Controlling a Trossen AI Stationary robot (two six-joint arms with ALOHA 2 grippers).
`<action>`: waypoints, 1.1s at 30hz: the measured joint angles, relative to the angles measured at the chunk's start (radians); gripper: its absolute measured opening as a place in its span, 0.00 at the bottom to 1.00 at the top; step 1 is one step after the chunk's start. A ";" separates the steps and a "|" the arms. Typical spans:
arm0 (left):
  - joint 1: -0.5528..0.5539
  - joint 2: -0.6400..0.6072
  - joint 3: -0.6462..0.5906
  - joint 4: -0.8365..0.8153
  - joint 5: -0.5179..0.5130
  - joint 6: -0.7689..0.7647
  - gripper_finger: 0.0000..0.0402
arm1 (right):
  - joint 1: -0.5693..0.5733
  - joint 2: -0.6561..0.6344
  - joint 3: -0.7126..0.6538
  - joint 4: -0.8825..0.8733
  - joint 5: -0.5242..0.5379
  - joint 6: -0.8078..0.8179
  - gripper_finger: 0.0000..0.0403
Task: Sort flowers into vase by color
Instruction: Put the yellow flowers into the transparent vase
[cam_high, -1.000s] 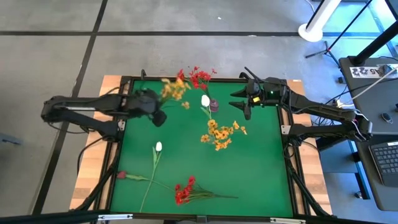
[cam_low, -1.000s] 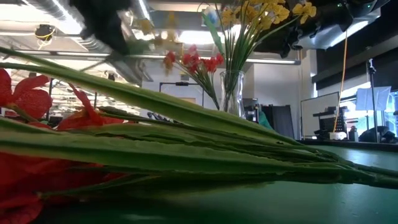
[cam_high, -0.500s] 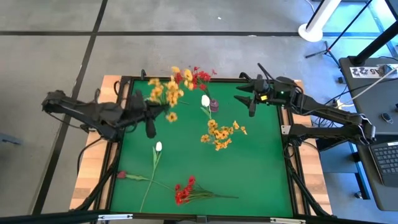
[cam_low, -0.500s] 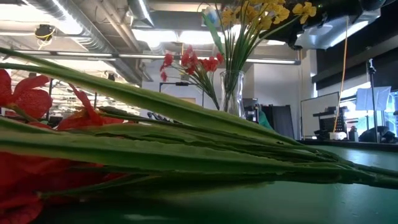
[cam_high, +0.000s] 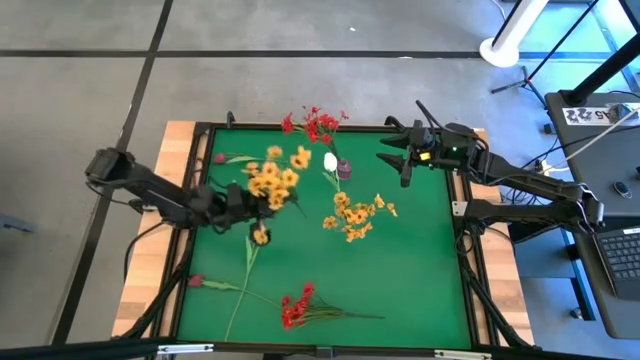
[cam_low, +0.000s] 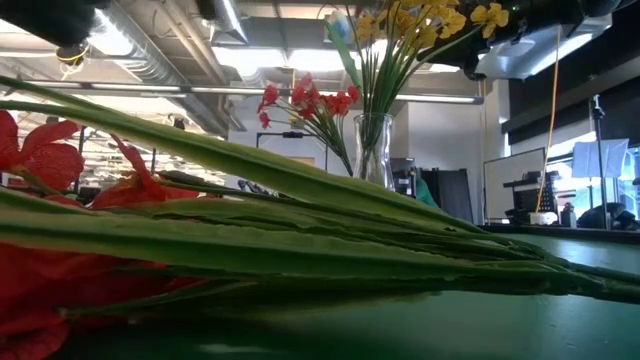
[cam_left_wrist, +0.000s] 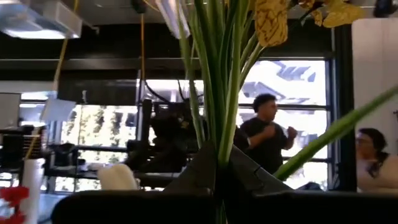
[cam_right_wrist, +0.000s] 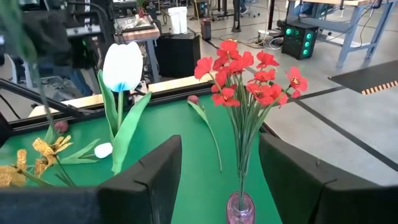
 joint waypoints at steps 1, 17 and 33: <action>0.015 0.027 0.012 0.000 0.008 -0.009 0.00 | 0.000 0.000 0.000 0.000 0.000 0.001 0.53; 0.185 0.282 0.215 -0.002 0.213 -0.118 0.00 | 0.000 0.000 0.000 0.000 -0.015 0.022 0.53; 0.202 0.390 0.228 0.008 0.213 -0.111 0.00 | 0.001 0.000 0.000 -0.001 -0.017 0.021 0.53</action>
